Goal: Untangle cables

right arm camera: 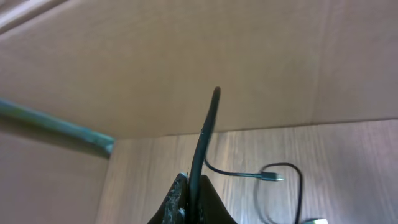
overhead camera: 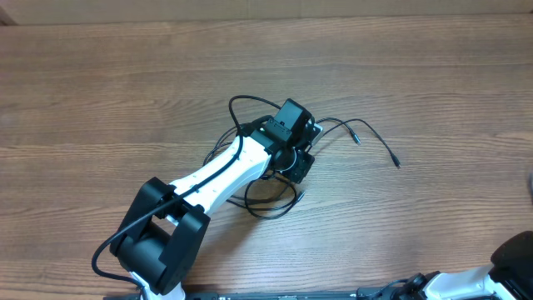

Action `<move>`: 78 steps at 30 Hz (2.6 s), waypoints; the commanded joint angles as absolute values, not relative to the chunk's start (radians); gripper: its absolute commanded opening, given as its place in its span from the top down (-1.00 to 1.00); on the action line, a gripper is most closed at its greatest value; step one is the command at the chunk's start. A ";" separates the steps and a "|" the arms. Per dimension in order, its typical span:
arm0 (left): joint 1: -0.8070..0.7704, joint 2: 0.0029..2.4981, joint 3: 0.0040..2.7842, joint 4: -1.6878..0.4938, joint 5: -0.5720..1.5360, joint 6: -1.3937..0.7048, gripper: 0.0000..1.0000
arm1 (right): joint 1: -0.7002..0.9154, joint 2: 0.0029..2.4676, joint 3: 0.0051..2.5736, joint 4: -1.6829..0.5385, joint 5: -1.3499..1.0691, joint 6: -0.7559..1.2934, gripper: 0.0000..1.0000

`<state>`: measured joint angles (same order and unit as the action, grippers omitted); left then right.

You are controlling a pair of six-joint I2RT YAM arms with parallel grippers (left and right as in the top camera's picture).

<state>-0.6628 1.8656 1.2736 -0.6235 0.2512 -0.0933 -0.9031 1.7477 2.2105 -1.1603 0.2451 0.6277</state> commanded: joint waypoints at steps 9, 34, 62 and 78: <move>-0.662 1.871 1.271 -0.620 0.263 -0.067 0.91 | -0.909 1.825 2.238 -1.186 0.382 0.620 0.92; -0.662 1.871 1.271 -0.605 0.264 -0.067 0.92 | -0.918 1.895 1.960 -1.136 0.373 0.632 -0.81; -0.662 1.871 1.271 -0.606 0.290 -0.075 0.91 | -0.867 1.895 1.945 -1.204 -0.327 0.215 -1.00; -0.659 1.867 1.272 -0.623 0.282 -0.078 -1.00 | -0.553 1.895 1.945 -1.351 -0.307 0.158 -1.00</move>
<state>-0.6628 1.8656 1.2736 -0.6147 0.2741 -0.0856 -0.5903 1.8912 1.9446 -1.3430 -0.3103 0.1787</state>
